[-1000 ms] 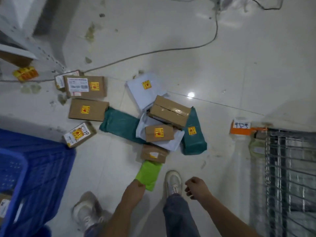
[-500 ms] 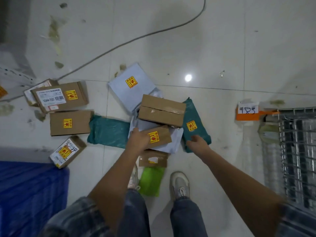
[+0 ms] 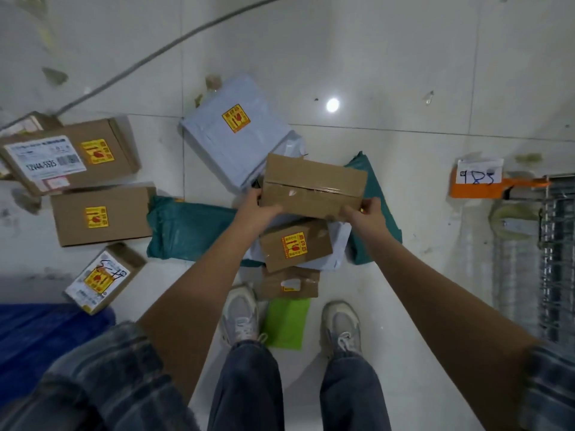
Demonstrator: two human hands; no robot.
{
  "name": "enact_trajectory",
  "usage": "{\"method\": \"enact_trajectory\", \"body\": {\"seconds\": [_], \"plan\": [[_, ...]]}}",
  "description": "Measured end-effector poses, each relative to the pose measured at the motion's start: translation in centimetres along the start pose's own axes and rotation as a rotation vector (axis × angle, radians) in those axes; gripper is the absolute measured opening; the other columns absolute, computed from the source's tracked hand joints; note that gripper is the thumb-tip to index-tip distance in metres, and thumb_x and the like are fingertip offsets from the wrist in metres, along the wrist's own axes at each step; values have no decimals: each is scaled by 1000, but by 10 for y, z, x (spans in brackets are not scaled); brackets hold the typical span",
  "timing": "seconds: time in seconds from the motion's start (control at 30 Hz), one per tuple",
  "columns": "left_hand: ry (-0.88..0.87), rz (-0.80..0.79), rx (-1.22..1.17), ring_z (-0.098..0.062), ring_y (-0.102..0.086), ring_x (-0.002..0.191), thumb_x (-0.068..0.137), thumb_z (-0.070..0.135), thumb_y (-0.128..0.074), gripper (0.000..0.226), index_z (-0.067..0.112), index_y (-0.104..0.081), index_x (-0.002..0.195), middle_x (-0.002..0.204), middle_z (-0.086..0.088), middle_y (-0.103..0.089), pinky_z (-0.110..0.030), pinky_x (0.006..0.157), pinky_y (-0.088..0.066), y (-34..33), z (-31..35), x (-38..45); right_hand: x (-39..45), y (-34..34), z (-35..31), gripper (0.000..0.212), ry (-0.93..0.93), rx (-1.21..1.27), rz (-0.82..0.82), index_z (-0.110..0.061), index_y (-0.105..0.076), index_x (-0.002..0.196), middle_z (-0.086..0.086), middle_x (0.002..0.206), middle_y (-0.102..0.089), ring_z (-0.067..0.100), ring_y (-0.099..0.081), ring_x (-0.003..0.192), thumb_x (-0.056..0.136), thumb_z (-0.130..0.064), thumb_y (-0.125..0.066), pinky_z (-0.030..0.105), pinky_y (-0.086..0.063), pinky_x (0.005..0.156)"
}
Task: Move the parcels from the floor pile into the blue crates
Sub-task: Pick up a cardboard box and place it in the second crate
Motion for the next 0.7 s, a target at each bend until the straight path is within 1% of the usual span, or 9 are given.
{"method": "enact_trajectory", "body": {"seconds": [0.07, 0.13, 0.2, 0.27, 0.33, 0.4, 0.5, 0.6, 0.7], "plan": [[-52, 28, -15, -18, -54, 106, 80, 15, -69, 49, 9, -43, 121, 111, -1, -56, -29, 84, -48, 6, 0, -11, -9, 3, -3, 41, 85, -4, 44, -13, -34, 110, 5, 106, -49, 20, -50, 102, 82, -14, -65, 28, -40, 79], [-130, 79, -23, -18, -53, 98, 79, 15, -71, 43, 12, -39, 107, 98, 2, -52, -26, 75, -47, 15, 3, -20, -19, 6, -9, 50, 158, -18, 81, -16, -32, 109, 5, 110, -48, 20, -52, 103, 78, -18, -71, 23, -42, 76], [-161, 126, -30, -23, -55, 102, 77, 16, -74, 47, 14, -38, 105, 103, -2, -53, -33, 85, -49, 27, 7, -30, -31, 7, -15, 71, 218, -14, 75, -15, -29, 121, 4, 117, -46, 20, -51, 110, 71, -21, -79, 20, -45, 81], [-159, 106, -4, -24, -53, 113, 74, 20, -78, 66, 17, -34, 123, 120, -9, -51, -39, 98, -47, 38, 9, -41, -41, 7, -19, 110, 278, -91, 31, -20, -16, 141, 5, 132, -38, 20, -43, 122, 57, -35, -85, 31, -43, 99], [-184, 41, 96, -21, -43, 126, 69, 27, -82, 105, 26, -11, 146, 140, -9, -36, -42, 107, -40, 47, 14, -53, -54, 5, -27, 126, 339, -281, -29, -23, -13, 146, 2, 132, -33, 18, -36, 123, 45, -48, -85, 38, -38, 106], [-253, -25, 330, -16, -34, 130, 62, 34, -85, 131, 33, 13, 148, 150, -4, -13, -38, 106, -37, 53, 21, -68, -63, 1, -36, 122, 392, -408, -92, -22, -20, 144, 0, 121, -31, 16, -35, 115, 46, -44, -89, 44, -39, 107], [-348, -78, 684, -27, -33, 136, 53, 43, -88, 143, 38, 22, 145, 155, -3, 14, -41, 105, -39, 58, 25, -85, -79, -5, -51, 116, 445, -443, -112, -23, -25, 143, -1, 116, -31, 13, -34, 112, 48, -44, -89, 45, -38, 107], [-376, -29, 759, -32, -37, 133, 53, 40, -89, 141, 34, 16, 148, 154, -8, 18, -42, 102, -44, 69, 23, -91, -95, -10, -67, 117, 446, -437, -108, -28, -29, 142, -4, 113, -34, 13, -38, 112, 40, -63, -76, 44, -39, 106], [-404, -6, 743, -29, -44, 125, 53, 35, -89, 132, 23, -1, 150, 154, -8, 9, -42, 94, -49, 79, 21, -101, -110, -13, -72, 106, 413, -480, -143, -31, -31, 142, -5, 115, -37, 17, -43, 115, 49, -66, -68, 46, -41, 104]]}}
Point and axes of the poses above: each hand's wrist, its own x-axis towards the middle knuckle, its own y-axis out of the back of the hand, z = x × y, the point moved 6 cm from there along x, towards the middle knuckle
